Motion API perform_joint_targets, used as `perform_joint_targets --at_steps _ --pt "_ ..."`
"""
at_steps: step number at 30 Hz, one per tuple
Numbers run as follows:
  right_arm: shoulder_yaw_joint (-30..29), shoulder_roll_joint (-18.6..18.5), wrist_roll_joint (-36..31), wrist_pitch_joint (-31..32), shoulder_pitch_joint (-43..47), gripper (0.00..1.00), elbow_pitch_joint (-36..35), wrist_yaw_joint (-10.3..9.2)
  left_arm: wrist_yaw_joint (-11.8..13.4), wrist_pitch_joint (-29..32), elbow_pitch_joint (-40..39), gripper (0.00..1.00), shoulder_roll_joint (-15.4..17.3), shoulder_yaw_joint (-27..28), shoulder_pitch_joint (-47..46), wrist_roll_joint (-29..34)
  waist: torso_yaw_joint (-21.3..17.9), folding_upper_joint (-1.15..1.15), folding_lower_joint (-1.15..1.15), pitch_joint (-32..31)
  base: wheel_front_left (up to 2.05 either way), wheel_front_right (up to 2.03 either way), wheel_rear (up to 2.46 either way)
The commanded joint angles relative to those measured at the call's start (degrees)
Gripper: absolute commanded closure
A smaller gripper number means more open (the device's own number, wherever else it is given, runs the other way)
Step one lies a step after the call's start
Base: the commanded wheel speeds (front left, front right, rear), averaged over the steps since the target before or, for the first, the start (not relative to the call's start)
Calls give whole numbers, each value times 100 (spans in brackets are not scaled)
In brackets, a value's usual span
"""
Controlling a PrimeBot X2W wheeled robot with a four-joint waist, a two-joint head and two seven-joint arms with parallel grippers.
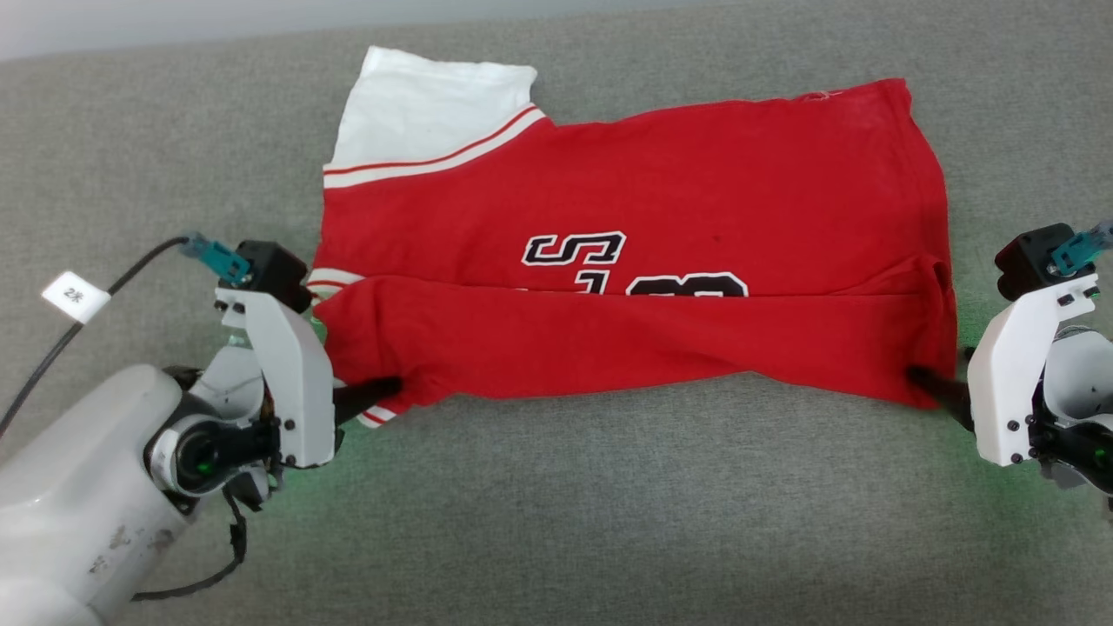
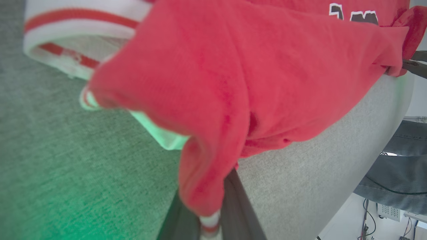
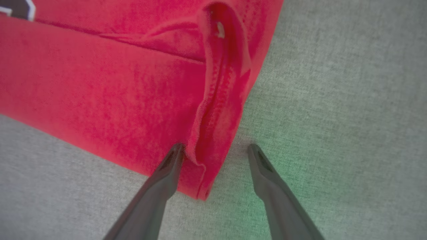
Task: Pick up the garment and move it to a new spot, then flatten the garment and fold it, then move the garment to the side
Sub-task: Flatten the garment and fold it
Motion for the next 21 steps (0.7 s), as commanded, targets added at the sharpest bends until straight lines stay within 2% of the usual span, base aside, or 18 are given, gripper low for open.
perform_joint_targets --at_steps 1,8,13,21 --pt "67 25 35 -20 -29 100 57 -6 2 28 73 100 -139 -170 165 46 26 0 0 20 0 0 0" --pt "91 -184 152 -123 141 100 165 -6 -113 -205 171 100 -184 -177 284 138 89 0 0 -180 0 0 0" --pt "-6 -331 314 -217 351 100 128 -6 -173 -385 -68 100 -71 -199 522 149 172 0 0 -477 0 0 0" --pt "18 -807 550 -19 1126 100 -461 -6 151 -728 -1080 100 449 -203 1158 217 309 0 0 -792 0 0 0"
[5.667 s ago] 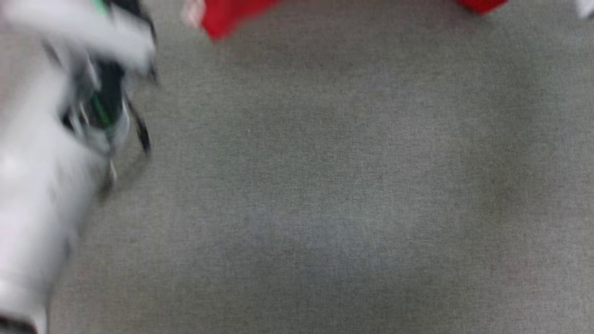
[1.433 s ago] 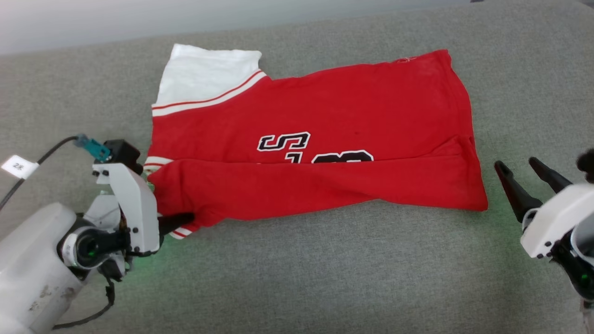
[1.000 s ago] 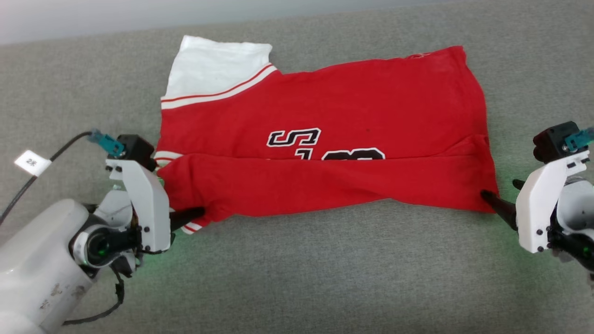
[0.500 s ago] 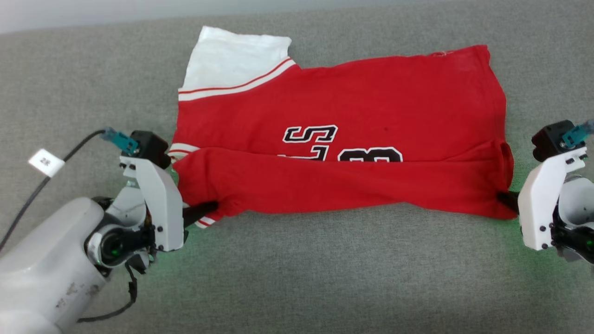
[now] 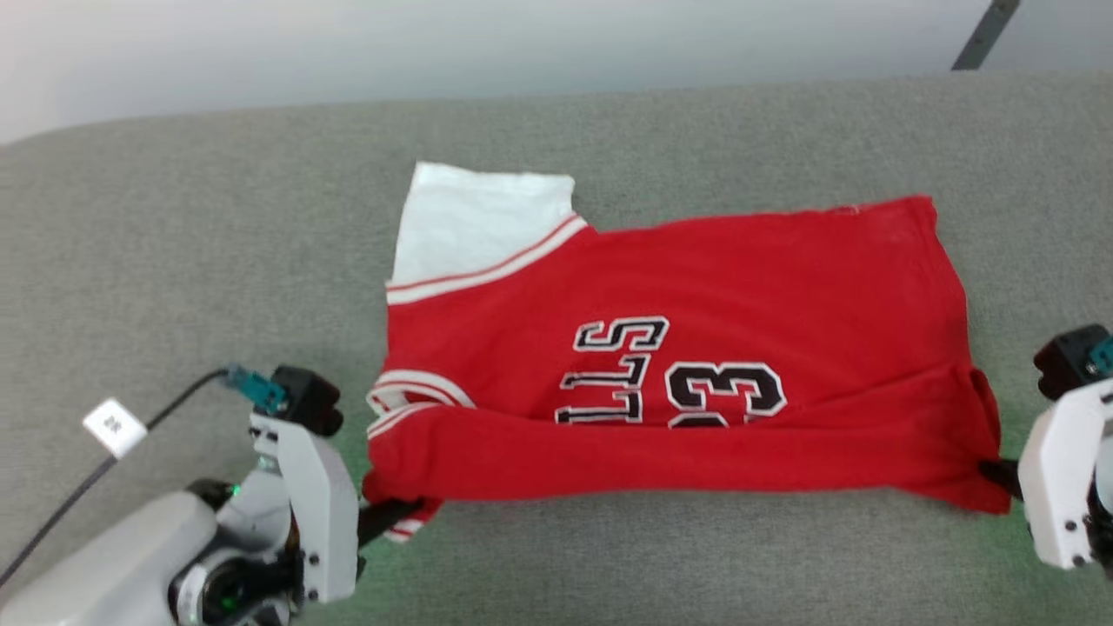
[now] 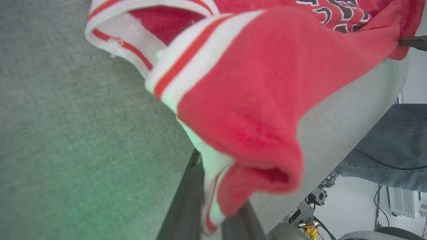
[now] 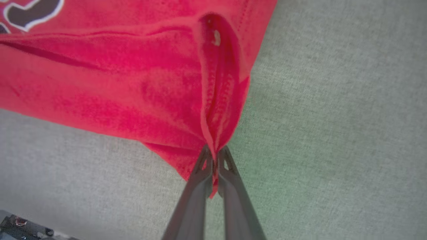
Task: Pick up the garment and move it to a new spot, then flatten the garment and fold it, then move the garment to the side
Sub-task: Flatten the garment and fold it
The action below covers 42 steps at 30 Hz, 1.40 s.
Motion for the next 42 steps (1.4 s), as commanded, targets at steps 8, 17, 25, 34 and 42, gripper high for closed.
perform_joint_targets --at_steps 8,17,25,34,42 --pt "-469 -192 61 157 697 100 -699 -6 426 -234 -901 100 362 43 485 -15 136 0 0 -53 0 0 0" --pt "-1122 105 -222 -78 1041 0 -977 -6 566 -482 -1133 0 557 204 629 -68 140 0 0 -130 0 0 0" --pt "-1812 708 -880 -1464 967 0 -1380 -6 731 -1074 -1314 0 928 745 449 -34 43 0 0 -75 0 0 0" --pt "-1794 1724 -1613 -3359 448 0 -1159 -6 484 -1815 -284 0 541 1235 -242 211 -462 0 0 146 0 0 0" --pt "-1537 2283 -1946 -4339 200 0 -1050 -6 63 -1485 1111 0 232 1226 -1621 693 -1232 0 0 565 0 0 0"
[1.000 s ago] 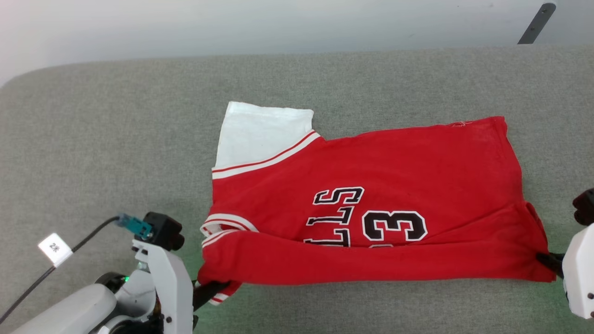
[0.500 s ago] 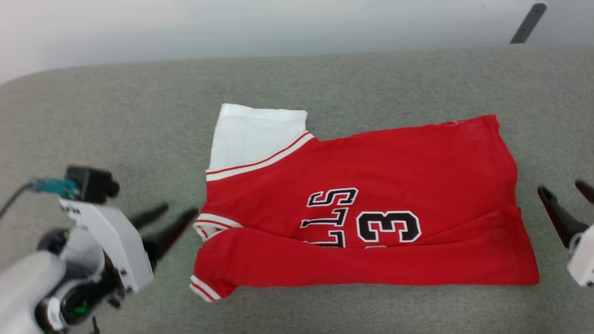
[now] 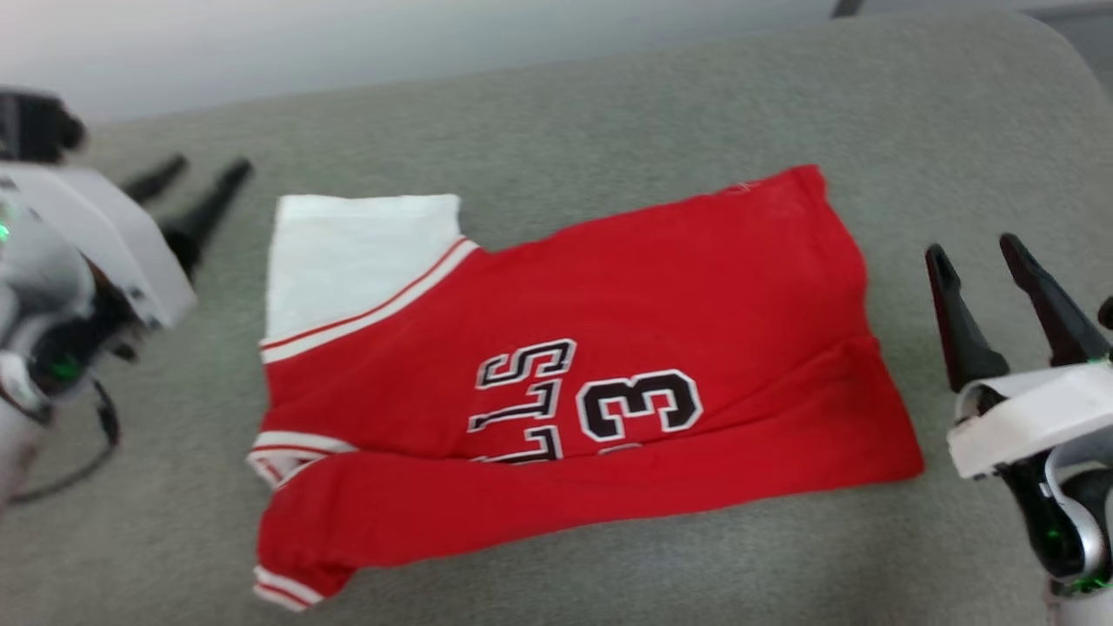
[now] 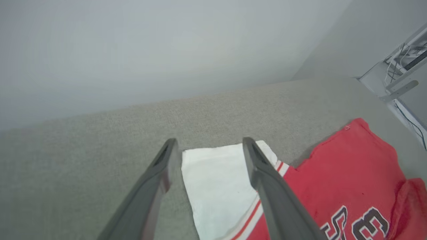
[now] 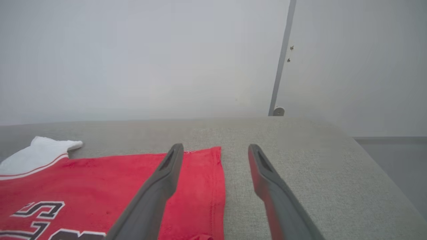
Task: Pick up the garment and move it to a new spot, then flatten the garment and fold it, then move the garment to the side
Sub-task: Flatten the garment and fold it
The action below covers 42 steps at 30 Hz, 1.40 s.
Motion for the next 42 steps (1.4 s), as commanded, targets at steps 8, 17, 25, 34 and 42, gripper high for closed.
perform_joint_targets --at_steps 8,17,25,34,42 --pt "180 303 -102 -646 -82 0 -60 -6 -401 579 1697 0 -235 -292 -1019 435 -1079 0 0 592 0 0 0" --pt "203 386 -127 -684 86 0 -229 -6 -455 2375 3048 0 -337 -741 -1229 256 -1279 0 0 629 0 0 0" --pt "370 300 -33 -488 -61 0 -236 -6 -668 2820 3155 100 -574 -771 -1287 -6 -1124 0 0 691 0 0 0" --pt "1163 -103 286 610 -1762 0 726 -6 -713 2616 2953 100 -792 -881 -1620 102 -785 0 0 905 0 0 0" --pt "1510 -255 752 2242 -3550 0 2854 -5 -721 2472 2593 100 -1073 -1087 -1886 164 -228 0 0 1230 0 0 0"
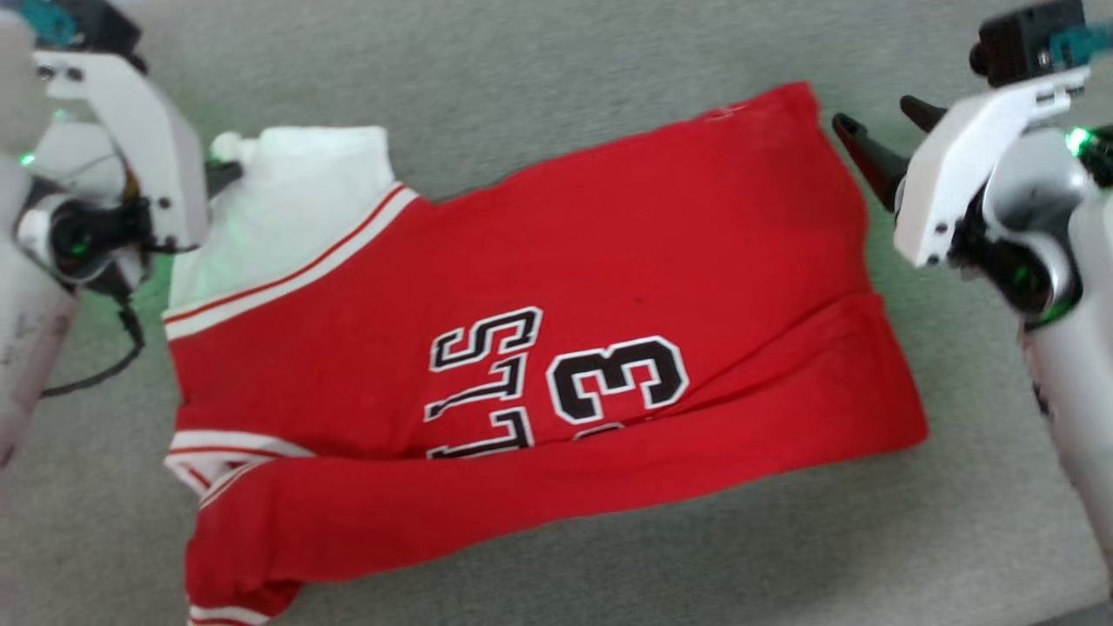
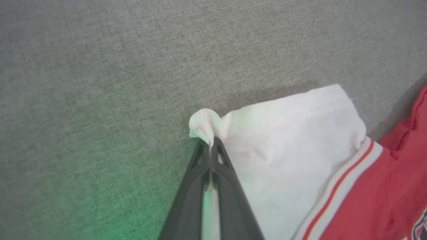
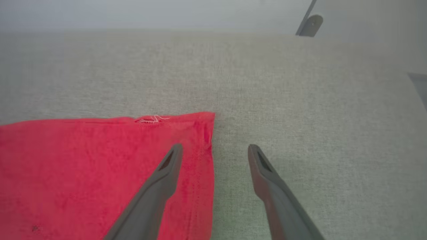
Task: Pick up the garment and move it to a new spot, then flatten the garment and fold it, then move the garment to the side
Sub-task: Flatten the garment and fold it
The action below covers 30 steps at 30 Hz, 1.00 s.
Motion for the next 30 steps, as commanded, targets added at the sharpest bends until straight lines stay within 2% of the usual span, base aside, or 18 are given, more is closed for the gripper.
perform_joint_targets --at_steps 1,8,12,13,14,15,16,25,30 --pt "105 -39 49 408 -358 0 407 -6 -27 8 -68 100 -132 -118 42 15 360 0 0 264 0 0 0" --pt "123 -22 72 1243 -1266 0 1667 -6 -9 -131 -280 100 -148 -310 -48 -44 692 0 0 482 0 0 0" --pt "297 25 65 1452 -1419 0 1988 -5 -7 -262 -343 100 -148 -411 -44 -84 807 0 0 500 0 0 0" --pt "363 14 99 1408 -1402 28 1998 -5 -4 -297 -372 100 -156 -438 -33 -96 829 0 0 489 0 0 0" --pt "379 -4 152 1336 -1389 71 1993 -2 -5 -350 -413 100 -165 -462 -28 -114 849 0 0 474 0 0 0" --pt "395 -27 200 1243 -1365 89 1994 -2 -5 -409 -447 100 -181 -484 -12 -141 869 0 0 445 0 0 0" --pt "413 -53 237 1157 -1334 100 2004 -2 -5 -468 -490 100 -200 -506 0 -154 894 0 0 409 0 0 0" --pt "737 -496 502 485 -946 100 1820 -5 -15 -1162 -888 100 -346 -688 167 -304 1187 0 0 -372 0 0 0" --pt "1107 -941 840 281 -306 100 1284 -5 -15 -1732 -1557 100 -104 -830 602 -428 1351 0 0 -993 0 0 0"
